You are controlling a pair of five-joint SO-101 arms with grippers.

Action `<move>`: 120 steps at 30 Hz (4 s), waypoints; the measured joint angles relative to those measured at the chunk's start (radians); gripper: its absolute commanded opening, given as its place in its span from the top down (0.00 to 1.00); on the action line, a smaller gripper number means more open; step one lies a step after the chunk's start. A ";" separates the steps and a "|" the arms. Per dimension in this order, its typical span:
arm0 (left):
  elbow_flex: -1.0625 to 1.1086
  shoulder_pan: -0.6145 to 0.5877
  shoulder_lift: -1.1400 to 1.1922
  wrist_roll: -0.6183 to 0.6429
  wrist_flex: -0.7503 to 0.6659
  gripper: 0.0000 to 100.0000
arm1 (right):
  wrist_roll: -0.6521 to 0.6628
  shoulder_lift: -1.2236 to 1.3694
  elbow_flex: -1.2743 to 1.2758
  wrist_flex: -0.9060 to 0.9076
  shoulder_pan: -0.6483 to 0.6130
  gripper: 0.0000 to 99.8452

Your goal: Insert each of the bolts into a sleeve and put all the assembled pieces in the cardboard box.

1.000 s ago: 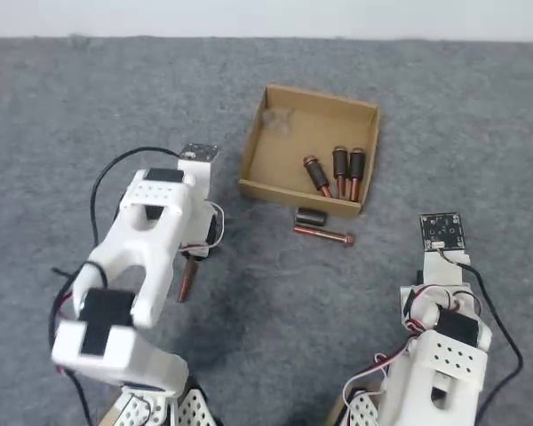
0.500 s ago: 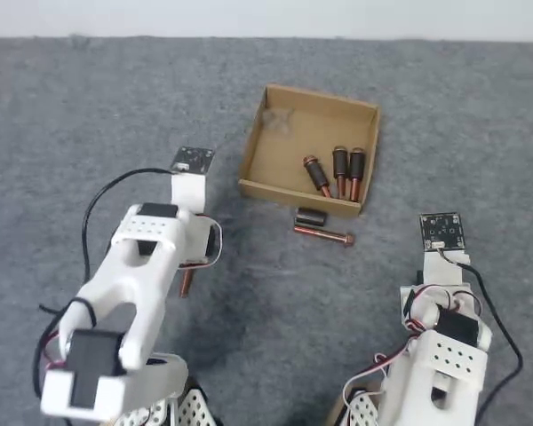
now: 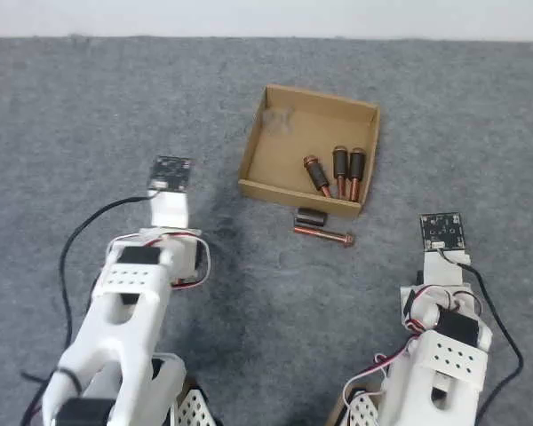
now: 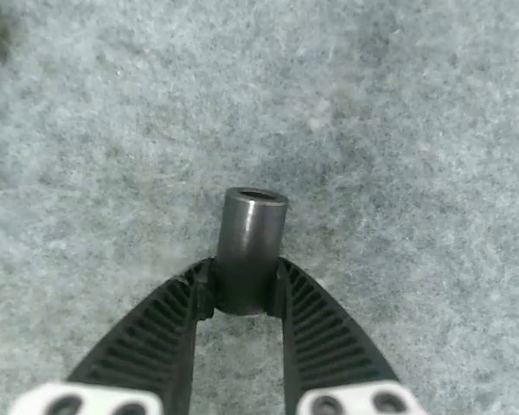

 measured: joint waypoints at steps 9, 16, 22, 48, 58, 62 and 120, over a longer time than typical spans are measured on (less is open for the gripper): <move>0.094 -0.158 -0.180 0.000 -0.008 0.99 | -0.011 0.000 0.000 0.002 0.000 0.99; 0.241 -0.160 -0.304 0.000 -0.170 0.99 | -0.017 0.000 0.000 -0.089 -0.083 0.99; 0.305 -0.160 -0.420 0.000 -0.183 0.99 | -0.020 0.000 0.005 -0.298 -0.124 0.99; 0.379 -0.160 -0.578 0.000 -0.183 0.99 | 0.055 0.000 0.143 -0.947 -0.377 0.99; 0.407 -0.160 -0.641 0.000 -0.183 0.99 | -0.074 0.000 0.071 -0.947 -0.400 0.99; 0.436 -0.160 -0.703 0.000 -0.183 0.99 | -0.095 0.031 0.026 -0.947 -0.437 0.99; 0.506 -0.132 -1.125 0.000 0.072 0.99 | -0.150 1.702 -0.235 -2.654 -1.002 0.99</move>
